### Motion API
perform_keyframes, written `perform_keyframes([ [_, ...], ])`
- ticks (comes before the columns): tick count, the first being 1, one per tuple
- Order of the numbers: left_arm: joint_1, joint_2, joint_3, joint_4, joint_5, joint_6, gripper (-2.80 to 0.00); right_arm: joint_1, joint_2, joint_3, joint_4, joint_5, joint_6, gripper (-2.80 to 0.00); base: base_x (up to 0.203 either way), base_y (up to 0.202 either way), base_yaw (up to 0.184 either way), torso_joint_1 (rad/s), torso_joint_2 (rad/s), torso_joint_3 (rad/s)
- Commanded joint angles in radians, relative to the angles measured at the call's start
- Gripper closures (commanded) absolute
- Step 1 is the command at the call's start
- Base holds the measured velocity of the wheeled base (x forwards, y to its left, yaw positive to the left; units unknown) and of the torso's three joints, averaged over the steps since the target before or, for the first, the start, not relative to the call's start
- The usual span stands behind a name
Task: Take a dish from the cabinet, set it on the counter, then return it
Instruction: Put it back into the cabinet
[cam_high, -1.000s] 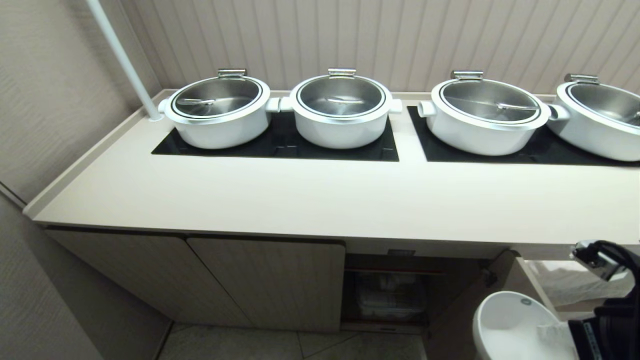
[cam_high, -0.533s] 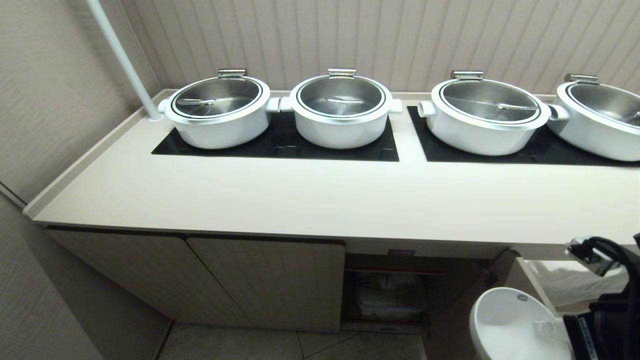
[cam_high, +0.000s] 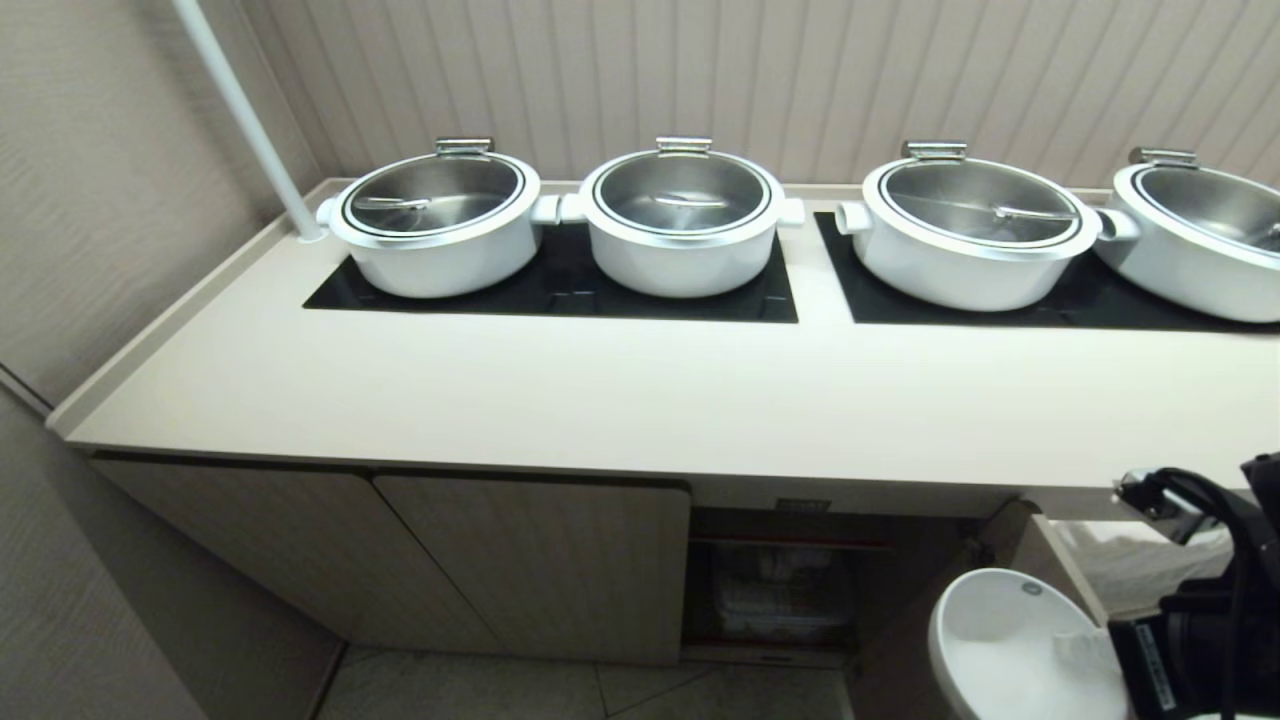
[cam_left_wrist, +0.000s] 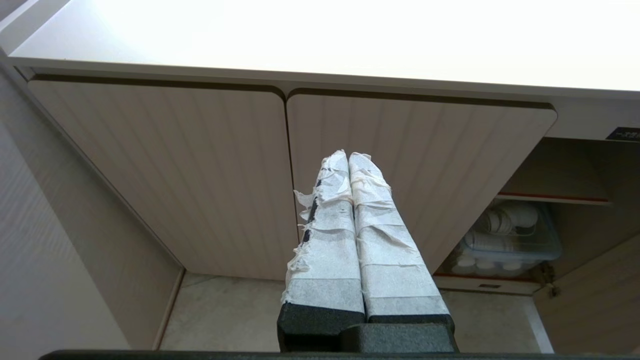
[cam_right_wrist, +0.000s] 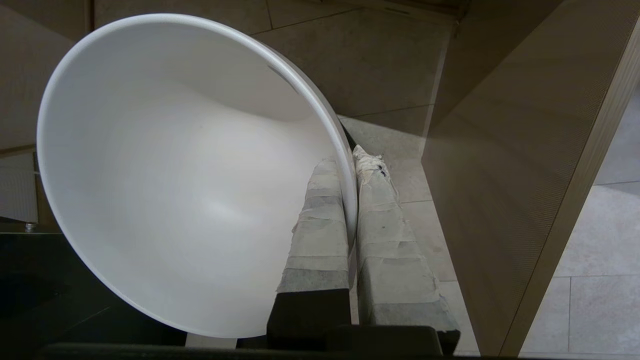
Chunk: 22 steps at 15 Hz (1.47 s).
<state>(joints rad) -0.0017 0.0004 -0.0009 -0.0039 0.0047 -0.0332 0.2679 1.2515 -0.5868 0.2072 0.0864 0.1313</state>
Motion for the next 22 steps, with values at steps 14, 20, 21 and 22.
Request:
perform_keyframes([
  [14,0.0,0.0,-0.001,-0.001,0.0,-0.001,0.0,0.0,0.011,0.001,0.001,0.001,0.001,0.0,0.0,0.0,0.0,0.0,0.0,0.0],
  [20,0.0,0.0,0.0,-0.001,0.0,-0.001,0.0,-0.001,0.011,0.001,0.001,0.0,0.001,0.0,0.0,0.0,0.0,0.0,0.0,0.0],
  [21,0.0,0.0,0.0,-0.001,0.0,-0.001,0.0,-0.001,0.011,0.001,0.001,0.0,0.001,0.0,0.0,0.0,0.0,0.0,0.0,0.0],
  [22,0.0,0.0,0.0,-0.001,0.0,-0.001,0.0,-0.001,0.011,0.001,0.001,0.0,0.001,0.0,0.0,0.0,0.0,0.0,0.0,0.0],
])
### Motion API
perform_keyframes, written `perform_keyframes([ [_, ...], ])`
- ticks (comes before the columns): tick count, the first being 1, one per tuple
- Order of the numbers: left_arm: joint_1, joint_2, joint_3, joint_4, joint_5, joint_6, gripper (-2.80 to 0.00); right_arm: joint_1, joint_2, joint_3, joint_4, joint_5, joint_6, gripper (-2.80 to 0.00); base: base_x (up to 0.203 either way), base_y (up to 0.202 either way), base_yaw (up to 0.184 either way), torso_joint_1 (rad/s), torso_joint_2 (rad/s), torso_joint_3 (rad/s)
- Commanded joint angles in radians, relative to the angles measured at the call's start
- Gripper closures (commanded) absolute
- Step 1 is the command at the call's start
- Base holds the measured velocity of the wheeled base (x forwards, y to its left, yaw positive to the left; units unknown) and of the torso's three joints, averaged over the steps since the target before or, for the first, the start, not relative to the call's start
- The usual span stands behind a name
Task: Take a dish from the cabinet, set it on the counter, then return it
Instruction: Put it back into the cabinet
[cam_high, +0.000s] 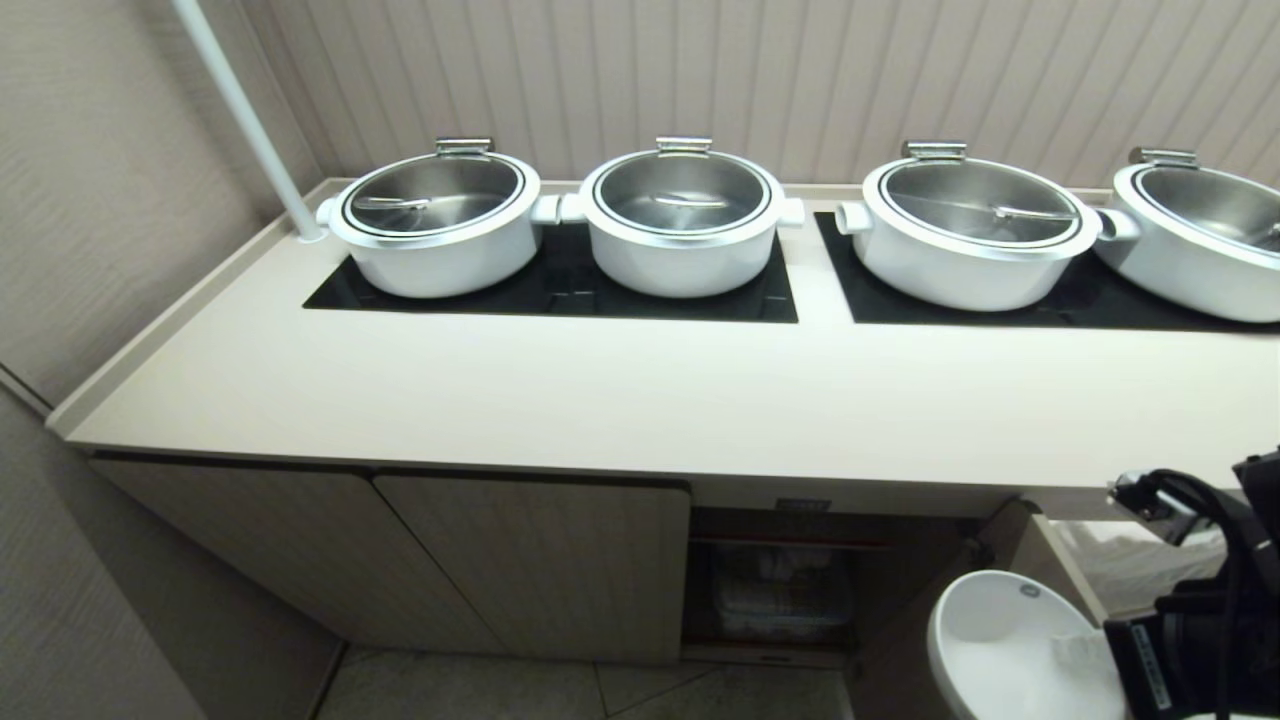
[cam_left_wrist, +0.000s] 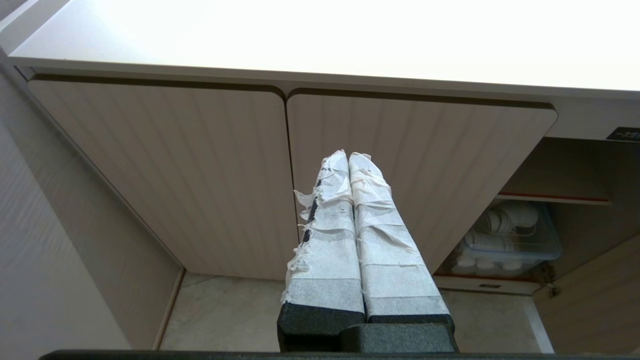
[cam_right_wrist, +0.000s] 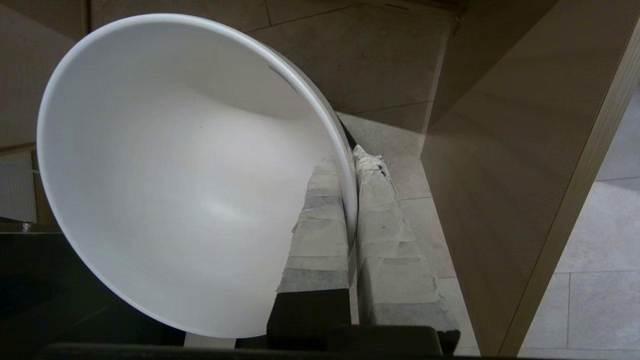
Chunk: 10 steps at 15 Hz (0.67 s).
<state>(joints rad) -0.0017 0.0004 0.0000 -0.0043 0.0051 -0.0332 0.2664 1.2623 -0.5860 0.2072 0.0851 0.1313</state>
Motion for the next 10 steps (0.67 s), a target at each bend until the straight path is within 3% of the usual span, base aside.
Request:
perform_keyframes([
  [1,0.0,0.0,-0.002,0.0,-0.001,-0.001,0.0,0.001,0.0,0.0,0.0,0.001,-0.001,0.0,0.0,0.0,0.0,0.0,0.0,0.0],
  [10,0.0,0.0,-0.001,0.0,-0.001,-0.001,0.0,0.001,0.002,-0.002,0.0,0.001,-0.001,0.0,0.0,0.0,0.0,0.0,0.0,0.0],
])
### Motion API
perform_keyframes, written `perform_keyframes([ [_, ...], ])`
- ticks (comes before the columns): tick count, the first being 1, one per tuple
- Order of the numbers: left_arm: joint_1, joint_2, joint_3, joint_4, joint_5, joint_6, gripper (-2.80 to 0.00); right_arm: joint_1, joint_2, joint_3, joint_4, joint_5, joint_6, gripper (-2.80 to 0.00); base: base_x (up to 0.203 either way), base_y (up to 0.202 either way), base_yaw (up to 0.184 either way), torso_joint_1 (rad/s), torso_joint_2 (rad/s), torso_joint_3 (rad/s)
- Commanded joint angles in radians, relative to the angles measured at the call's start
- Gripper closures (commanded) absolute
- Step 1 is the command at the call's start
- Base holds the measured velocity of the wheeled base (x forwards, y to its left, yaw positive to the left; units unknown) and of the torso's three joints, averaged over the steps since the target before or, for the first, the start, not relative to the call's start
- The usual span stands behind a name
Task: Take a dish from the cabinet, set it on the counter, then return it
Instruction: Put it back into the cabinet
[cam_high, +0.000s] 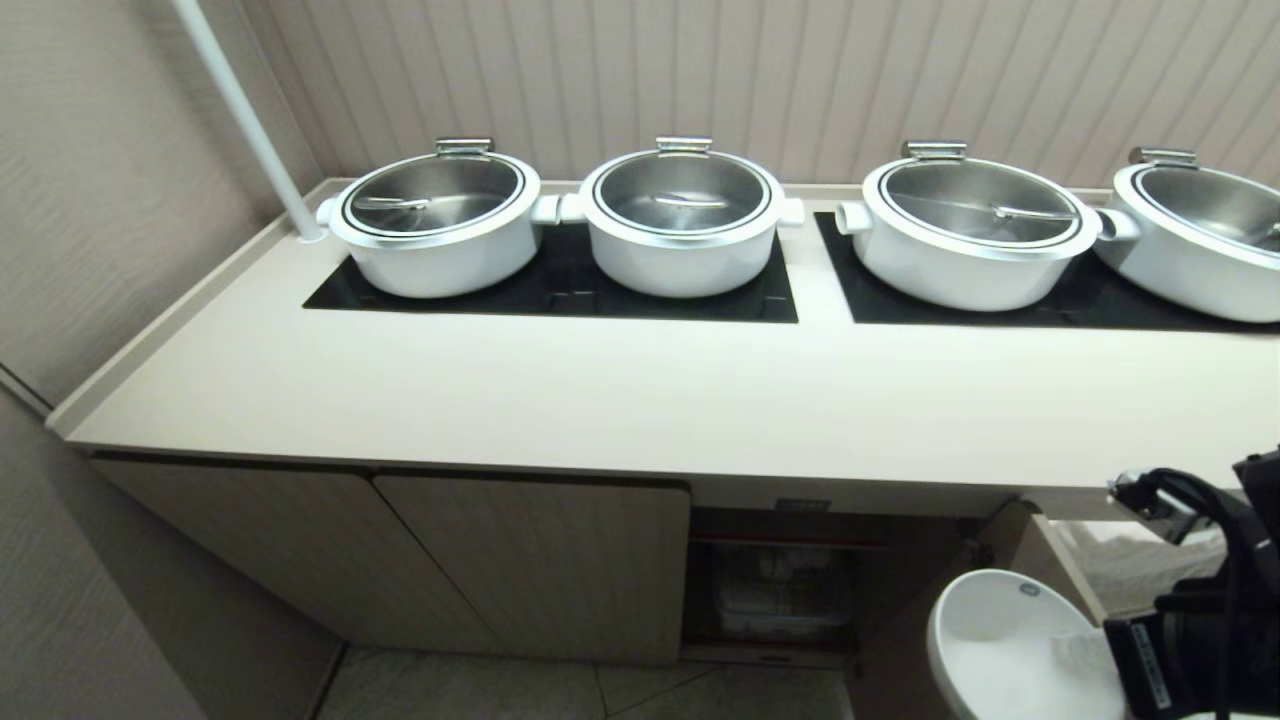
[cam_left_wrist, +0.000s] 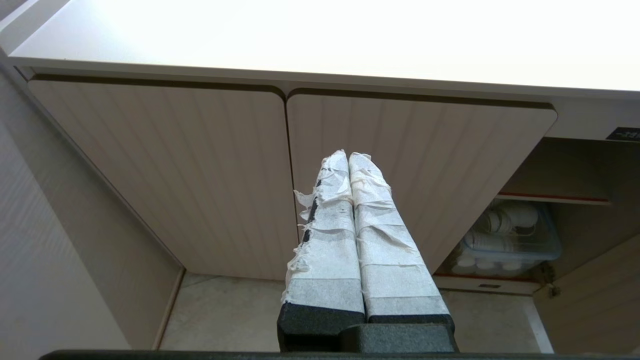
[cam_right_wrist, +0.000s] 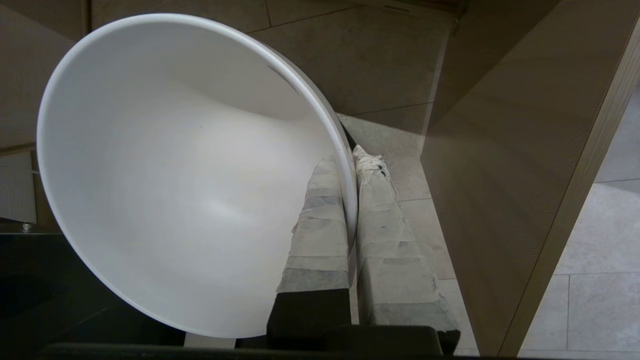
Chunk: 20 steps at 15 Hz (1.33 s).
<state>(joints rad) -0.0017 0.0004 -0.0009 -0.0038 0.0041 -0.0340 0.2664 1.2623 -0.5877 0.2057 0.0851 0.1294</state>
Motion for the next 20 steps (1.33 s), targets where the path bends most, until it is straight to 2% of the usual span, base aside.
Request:
perform_keyframes([
  [1,0.0,0.0,0.001,-0.001,0.0,-0.001,0.0,0.001,0.002,0.0,0.001,0.001,0.001,0.0,0.0,0.0,0.0,0.0,0.0,0.0],
  [8,0.0,0.0,0.0,-0.001,0.0,0.0,0.0,0.001,0.0,0.0,0.001,0.001,0.001,0.0,0.0,0.0,0.0,0.0,0.0,0.0],
  [15,0.0,0.0,0.001,-0.001,0.002,-0.001,0.0,0.0,-0.001,0.001,0.001,-0.001,0.001,0.0,0.0,0.156,-0.001,0.003,0.0,0.001],
  [20,0.0,0.0,0.001,-0.001,0.0,0.0,0.0,0.0,0.0,0.001,0.001,-0.001,0.001,0.0,0.0,0.0,0.0,0.0,0.0,0.0],
])
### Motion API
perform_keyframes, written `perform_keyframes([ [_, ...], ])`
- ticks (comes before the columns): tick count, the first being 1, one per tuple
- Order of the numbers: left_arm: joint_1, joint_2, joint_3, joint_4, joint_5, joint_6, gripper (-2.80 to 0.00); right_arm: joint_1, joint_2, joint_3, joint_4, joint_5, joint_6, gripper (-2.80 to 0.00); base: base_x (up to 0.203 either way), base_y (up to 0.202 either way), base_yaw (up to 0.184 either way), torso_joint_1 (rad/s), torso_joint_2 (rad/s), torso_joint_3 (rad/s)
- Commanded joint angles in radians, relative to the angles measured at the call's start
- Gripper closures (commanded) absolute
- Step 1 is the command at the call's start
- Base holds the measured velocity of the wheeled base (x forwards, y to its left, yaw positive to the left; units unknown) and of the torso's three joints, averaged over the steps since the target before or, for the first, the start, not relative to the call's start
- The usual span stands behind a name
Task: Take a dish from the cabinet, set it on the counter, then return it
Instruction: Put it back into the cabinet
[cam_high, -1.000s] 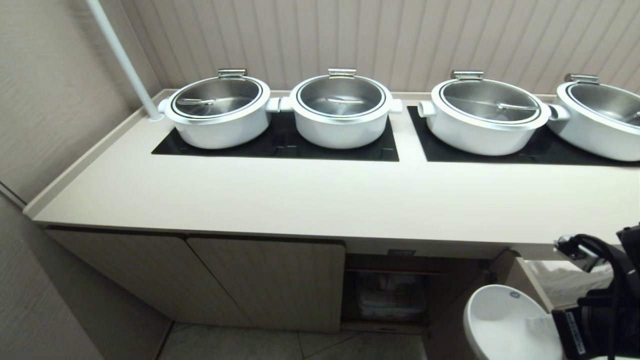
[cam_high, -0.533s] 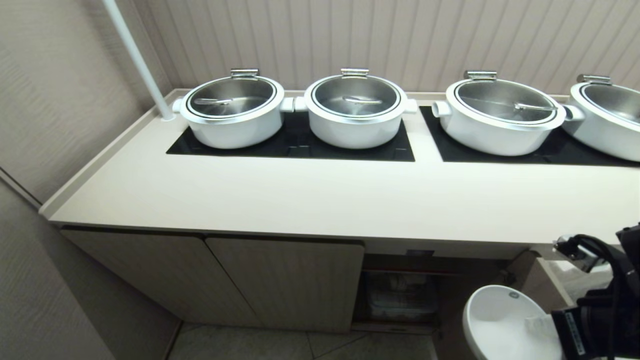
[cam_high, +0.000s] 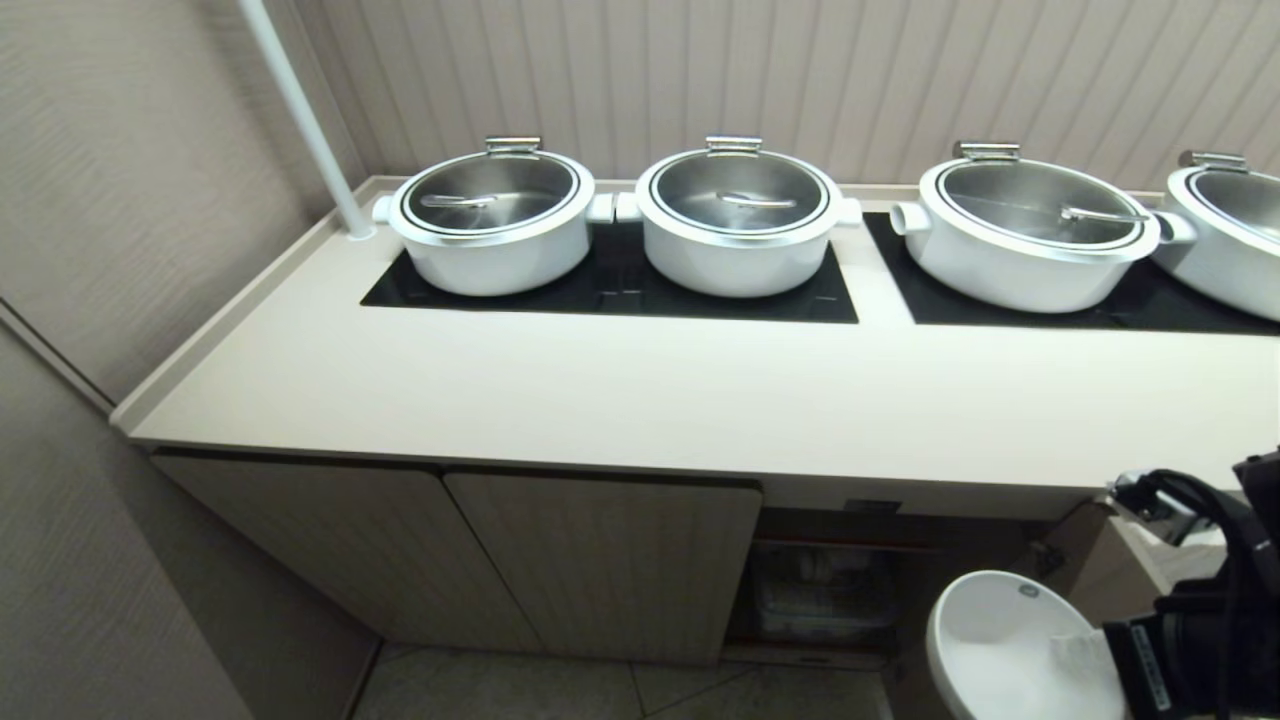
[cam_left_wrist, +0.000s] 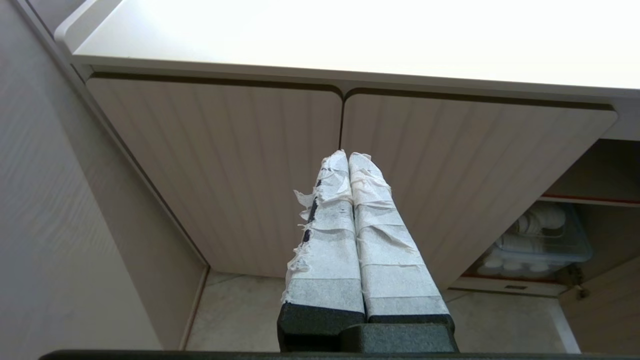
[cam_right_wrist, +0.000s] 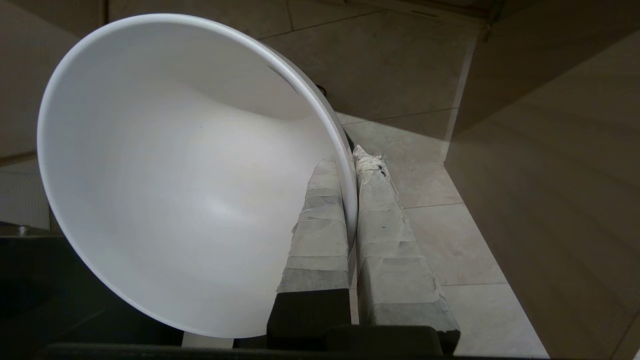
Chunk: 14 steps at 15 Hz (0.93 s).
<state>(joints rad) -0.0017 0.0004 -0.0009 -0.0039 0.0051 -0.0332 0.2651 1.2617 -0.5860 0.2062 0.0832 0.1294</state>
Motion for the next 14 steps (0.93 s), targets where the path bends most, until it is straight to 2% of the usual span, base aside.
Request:
perform_keyframes([
  [1,0.0,0.0,0.0,-0.001,0.0,-0.001,0.0,0.001,0.001,-0.001,0.001,0.001,0.001,0.0,0.0,0.0,0.0,0.0,0.0,0.0],
  [14,0.0,0.0,0.001,-0.001,0.001,-0.001,0.0,0.0,0.018,-0.006,-0.03,-0.001,0.003,0.0,0.0,0.0,0.0,0.0,0.0,0.0],
])
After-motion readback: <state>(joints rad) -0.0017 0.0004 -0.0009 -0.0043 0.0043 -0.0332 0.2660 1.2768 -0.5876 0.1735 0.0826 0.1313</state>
